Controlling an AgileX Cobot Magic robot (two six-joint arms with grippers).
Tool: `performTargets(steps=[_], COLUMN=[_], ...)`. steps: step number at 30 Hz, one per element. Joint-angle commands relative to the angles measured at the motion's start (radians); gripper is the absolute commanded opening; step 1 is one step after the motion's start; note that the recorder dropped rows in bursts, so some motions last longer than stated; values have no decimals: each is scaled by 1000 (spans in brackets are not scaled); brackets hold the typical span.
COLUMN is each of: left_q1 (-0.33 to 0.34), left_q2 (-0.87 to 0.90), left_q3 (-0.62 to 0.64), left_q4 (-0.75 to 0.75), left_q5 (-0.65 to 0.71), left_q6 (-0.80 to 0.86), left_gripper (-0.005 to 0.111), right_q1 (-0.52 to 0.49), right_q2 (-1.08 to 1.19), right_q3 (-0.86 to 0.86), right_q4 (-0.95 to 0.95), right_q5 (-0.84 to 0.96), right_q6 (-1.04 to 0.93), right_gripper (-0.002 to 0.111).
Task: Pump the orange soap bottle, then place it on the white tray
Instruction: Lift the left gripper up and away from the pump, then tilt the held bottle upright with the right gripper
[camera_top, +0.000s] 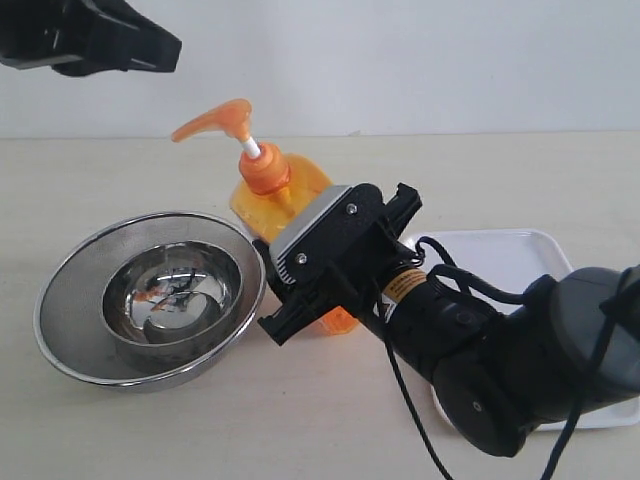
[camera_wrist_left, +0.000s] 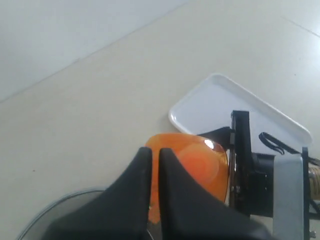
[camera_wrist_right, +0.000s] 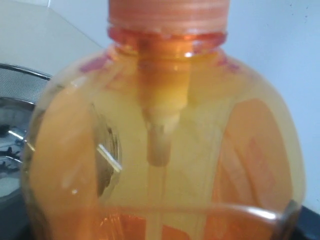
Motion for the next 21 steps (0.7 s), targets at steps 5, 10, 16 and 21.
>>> performTargets(steps=[5,10,16,21], left_q1=[2,2,2,2], left_q2=[-201,-408,-625,-787], left_q3=[84,315,556,739], left_q4=[-41,-143,-272,-387], left_q5=[-211,-419,-548,-646], left_q6=[-94,-94,-94,-96], left_gripper=[5,5,5,5], right_q1=[2,2,2,2], right_q2=[-10,-10,-10,-10], right_q3=[-4,-4,-4,-4], right_q4=[26,33,69,104], right_q5=[-17,-17,-18,-40], right_q6=[54,80,80,139], right_gripper=[0,0,0,0])
